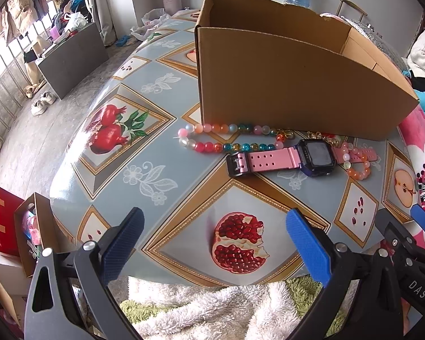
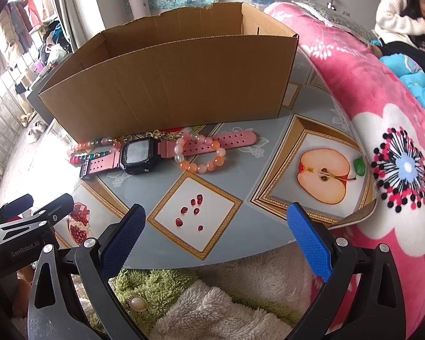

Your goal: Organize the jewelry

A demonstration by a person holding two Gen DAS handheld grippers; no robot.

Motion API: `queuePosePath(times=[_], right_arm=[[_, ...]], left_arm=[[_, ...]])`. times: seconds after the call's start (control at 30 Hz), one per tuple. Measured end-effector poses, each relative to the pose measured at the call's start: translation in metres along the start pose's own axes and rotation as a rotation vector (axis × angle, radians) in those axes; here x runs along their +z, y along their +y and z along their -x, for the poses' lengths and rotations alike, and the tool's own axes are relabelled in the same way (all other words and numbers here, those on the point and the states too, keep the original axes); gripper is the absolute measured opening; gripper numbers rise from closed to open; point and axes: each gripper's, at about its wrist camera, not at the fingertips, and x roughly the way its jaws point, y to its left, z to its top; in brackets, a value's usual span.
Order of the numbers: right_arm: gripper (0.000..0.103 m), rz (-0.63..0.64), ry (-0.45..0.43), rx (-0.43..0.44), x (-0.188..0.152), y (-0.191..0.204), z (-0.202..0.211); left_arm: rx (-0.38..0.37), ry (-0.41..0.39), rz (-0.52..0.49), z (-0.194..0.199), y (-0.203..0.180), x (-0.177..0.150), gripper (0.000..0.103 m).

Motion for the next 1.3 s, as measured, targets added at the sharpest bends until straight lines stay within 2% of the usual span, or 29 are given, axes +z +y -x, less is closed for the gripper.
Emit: queuePosePath(times=[0.43, 1.3], right_arm=[[0.096, -0.002, -0.001, 0.001, 0.001, 0.002, 0.003], [0.096, -0.006, 0.001, 0.007, 0.003, 0.001, 0.004]], left_arm=[[0.004, -0.007, -0.003, 0.005, 0.011, 0.002, 0.099], [0.016, -0.018, -0.002, 0.008, 0.007, 0.005, 0.099]])
